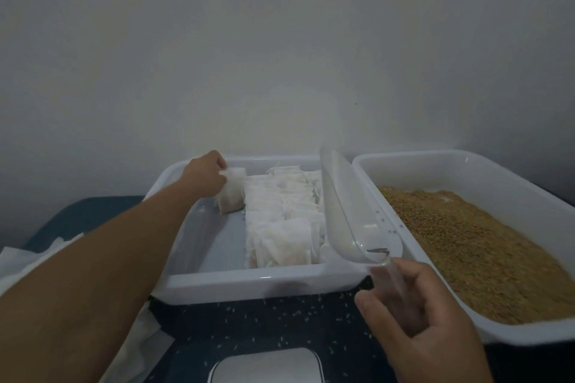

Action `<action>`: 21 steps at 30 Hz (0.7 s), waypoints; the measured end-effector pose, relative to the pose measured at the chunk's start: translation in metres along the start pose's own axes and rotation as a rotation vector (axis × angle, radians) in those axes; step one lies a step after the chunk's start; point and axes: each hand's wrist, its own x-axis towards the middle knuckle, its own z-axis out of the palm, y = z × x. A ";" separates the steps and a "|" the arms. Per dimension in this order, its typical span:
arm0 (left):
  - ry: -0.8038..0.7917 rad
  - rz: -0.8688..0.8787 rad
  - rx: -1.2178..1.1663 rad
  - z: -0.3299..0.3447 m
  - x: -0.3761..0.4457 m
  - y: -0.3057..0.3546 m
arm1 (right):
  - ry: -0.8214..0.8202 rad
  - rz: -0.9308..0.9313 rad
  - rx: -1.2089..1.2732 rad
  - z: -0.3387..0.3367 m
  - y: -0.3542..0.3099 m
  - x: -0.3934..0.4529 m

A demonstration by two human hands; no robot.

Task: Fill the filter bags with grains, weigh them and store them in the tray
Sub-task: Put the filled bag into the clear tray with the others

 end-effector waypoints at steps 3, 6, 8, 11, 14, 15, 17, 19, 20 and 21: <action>0.016 0.017 0.085 -0.004 -0.006 0.004 | -0.025 0.021 -0.024 -0.004 0.003 0.002; 0.086 0.040 0.089 -0.021 -0.015 0.011 | -0.019 0.043 -0.048 -0.010 -0.001 0.003; 0.130 0.061 0.063 -0.039 -0.028 0.018 | 0.014 0.000 -0.127 -0.017 -0.005 0.002; 0.273 0.138 -0.082 -0.070 -0.062 0.032 | 0.115 -0.075 -0.330 -0.038 -0.008 0.010; 0.422 0.249 -0.245 -0.095 -0.122 0.041 | 0.189 -0.040 -0.568 -0.068 -0.004 0.031; 0.448 0.279 -0.296 -0.101 -0.146 0.042 | 0.202 -0.014 -0.617 -0.078 -0.002 0.039; 0.480 0.305 -0.358 -0.111 -0.197 0.041 | 0.193 0.007 -0.713 -0.096 0.006 0.054; 0.515 0.271 -0.398 -0.115 -0.242 0.031 | 0.143 0.047 -0.839 -0.106 0.018 0.067; 0.536 0.247 -0.410 -0.113 -0.260 0.024 | 0.112 0.091 -0.902 -0.109 0.025 0.073; 0.560 0.217 -0.413 -0.110 -0.276 0.015 | 0.079 0.135 -0.959 -0.111 0.033 0.079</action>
